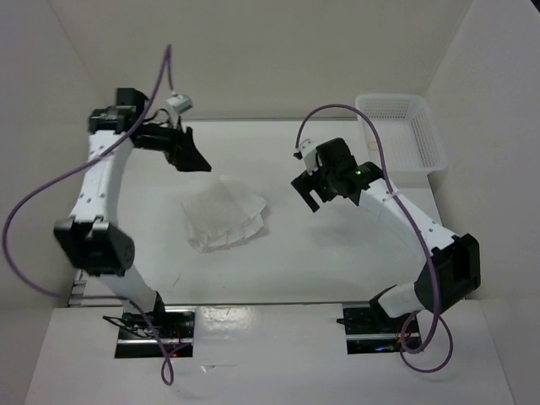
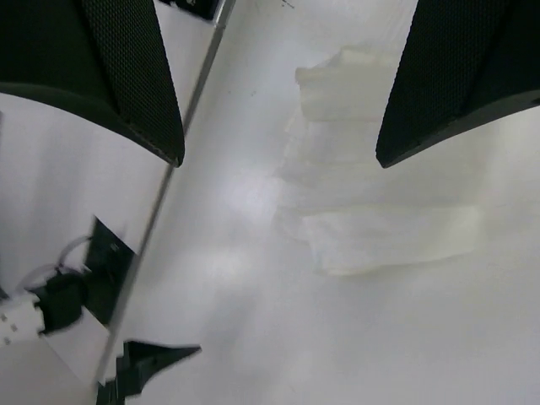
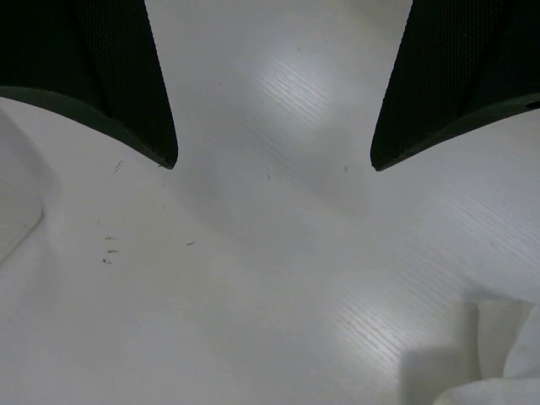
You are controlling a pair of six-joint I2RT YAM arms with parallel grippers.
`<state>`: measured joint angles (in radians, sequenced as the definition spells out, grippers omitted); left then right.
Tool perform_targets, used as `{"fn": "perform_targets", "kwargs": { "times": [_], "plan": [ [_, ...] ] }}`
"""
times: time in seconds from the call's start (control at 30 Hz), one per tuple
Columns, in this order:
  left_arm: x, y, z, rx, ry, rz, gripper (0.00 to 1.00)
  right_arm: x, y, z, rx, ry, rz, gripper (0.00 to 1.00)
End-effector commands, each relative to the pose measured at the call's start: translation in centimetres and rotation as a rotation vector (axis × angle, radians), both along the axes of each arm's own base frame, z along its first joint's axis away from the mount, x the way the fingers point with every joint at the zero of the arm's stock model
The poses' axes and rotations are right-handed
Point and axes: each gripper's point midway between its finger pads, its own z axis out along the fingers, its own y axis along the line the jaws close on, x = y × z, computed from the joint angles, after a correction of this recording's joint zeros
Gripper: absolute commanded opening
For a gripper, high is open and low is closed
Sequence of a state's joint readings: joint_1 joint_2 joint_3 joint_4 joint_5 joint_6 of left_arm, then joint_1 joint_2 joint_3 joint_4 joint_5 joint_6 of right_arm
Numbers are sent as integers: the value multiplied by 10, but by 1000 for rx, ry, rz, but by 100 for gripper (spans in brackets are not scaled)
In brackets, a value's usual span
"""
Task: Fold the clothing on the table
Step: Fold the skirt
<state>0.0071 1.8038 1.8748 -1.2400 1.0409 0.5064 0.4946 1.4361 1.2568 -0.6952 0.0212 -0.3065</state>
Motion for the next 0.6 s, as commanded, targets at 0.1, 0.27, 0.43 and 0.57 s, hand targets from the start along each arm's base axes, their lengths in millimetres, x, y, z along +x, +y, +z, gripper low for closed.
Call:
{"fn": "perform_targets", "kwargs": {
  "times": [0.1, 0.27, 0.43, 0.57],
  "plan": [
    [2, 124, 35, 273, -162, 705, 100, 6, -64, 59, 99, -235, -278, 99],
    [-55, 178, 60, 420, -393, 1098, 100, -6, -140, 74, 174, -319, -550, 99],
    [-85, 174, 43, 388, -342, 1158, 100, -34, -180, 74, 180, -352, -700, 99],
    [-87, 188, 19, 402, -323, 1174, 100, -49, -198, 94, 216, -435, -760, 99]
  ]
}}
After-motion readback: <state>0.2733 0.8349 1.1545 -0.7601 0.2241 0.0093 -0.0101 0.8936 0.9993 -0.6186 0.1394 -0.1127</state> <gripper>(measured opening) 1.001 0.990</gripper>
